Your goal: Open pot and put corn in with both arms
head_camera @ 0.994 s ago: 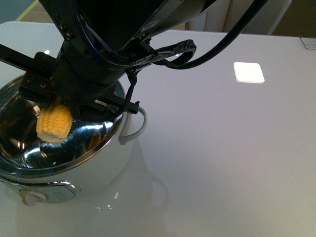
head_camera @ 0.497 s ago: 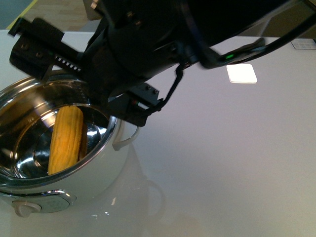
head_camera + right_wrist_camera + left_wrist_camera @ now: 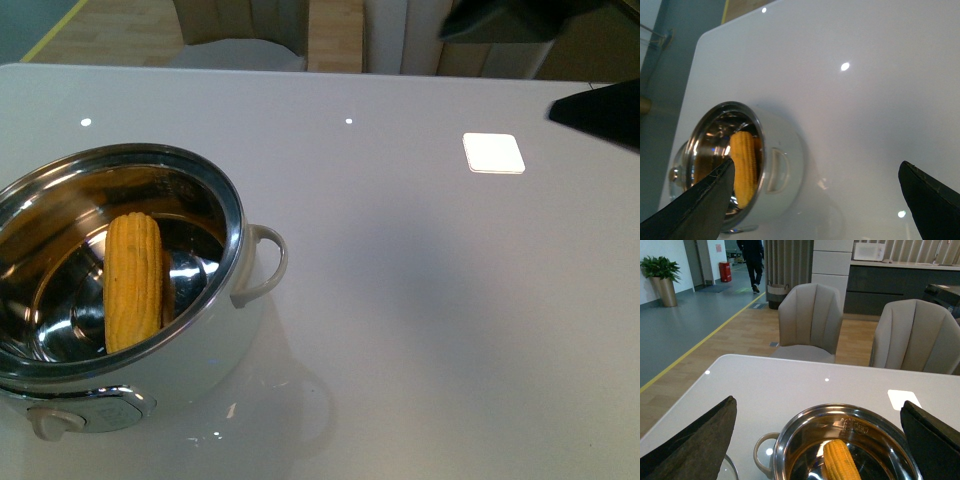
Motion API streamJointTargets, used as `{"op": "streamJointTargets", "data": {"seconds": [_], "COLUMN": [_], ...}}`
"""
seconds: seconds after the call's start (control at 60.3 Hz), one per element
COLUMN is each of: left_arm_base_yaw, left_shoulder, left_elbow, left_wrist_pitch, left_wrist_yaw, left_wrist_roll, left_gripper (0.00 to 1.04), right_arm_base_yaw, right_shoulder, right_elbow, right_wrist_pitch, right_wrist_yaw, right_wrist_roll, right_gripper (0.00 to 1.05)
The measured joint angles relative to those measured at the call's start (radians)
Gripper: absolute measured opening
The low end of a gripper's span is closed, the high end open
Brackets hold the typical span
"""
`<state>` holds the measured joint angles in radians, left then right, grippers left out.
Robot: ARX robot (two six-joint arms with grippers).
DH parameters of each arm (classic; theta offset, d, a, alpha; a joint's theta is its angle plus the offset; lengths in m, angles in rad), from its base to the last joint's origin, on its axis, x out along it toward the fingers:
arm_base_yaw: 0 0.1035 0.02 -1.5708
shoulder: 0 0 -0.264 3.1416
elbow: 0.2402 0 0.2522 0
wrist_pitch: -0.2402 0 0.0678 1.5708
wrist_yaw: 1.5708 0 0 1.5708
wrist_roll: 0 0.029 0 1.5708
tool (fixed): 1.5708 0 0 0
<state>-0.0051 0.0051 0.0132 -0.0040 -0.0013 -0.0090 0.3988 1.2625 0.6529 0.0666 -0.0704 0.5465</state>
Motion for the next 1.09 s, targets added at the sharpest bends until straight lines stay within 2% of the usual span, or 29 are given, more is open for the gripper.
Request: {"op": "streamJointTargets", "data": {"seconds": [0.199,0.249,0.282,0.315,0.348,0.448,0.729,1.011,1.061,1.094], "left_arm_base_yaw": [0.000,0.000,0.000,0.000,0.000,0.000,0.000,0.000,0.000,0.000], "left_shoulder": [0.000,0.000,0.000,0.000,0.000,0.000,0.000,0.000,0.000,0.000], "left_elbow": [0.000,0.000,0.000,0.000,0.000,0.000,0.000,0.000,0.000,0.000], "left_wrist_pitch": [0.000,0.000,0.000,0.000,0.000,0.000,0.000,0.000,0.000,0.000], "left_wrist_yaw": [0.000,0.001,0.002,0.002,-0.002,-0.001,0.001,0.001,0.001,0.001], "left_wrist_roll": [0.000,0.000,0.000,0.000,0.000,0.000,0.000,0.000,0.000,0.000], "left_gripper": [0.98,0.98,0.98,0.98,0.98,0.98,0.98,0.98,0.98,0.98], "right_arm_base_yaw": [-0.035,-0.017,-0.019,-0.031,-0.049,-0.098,-0.212,-0.289,-0.343,-0.366], "right_shoulder": [-0.225,-0.239,-0.249,-0.261,-0.276,-0.352,-0.519,-0.672,-0.710,-0.726], "right_elbow": [-0.072,-0.154,-0.224,-0.273,-0.312,-0.389,-0.515,-0.582,-0.592,-0.596], "right_wrist_pitch": [-0.051,0.182,0.342,0.434,0.502,0.569,0.528,0.442,0.414,0.403], "right_wrist_yaw": [0.028,0.221,0.313,0.374,0.391,0.357,0.245,0.175,0.095,0.079], "right_wrist_roll": [-0.108,-0.225,-0.302,-0.360,-0.403,-0.484,-0.536,-0.540,-0.541,-0.541], "right_gripper": [0.96,0.86,0.80,0.74,0.69,0.52,0.02,0.02,0.02,0.02]}}
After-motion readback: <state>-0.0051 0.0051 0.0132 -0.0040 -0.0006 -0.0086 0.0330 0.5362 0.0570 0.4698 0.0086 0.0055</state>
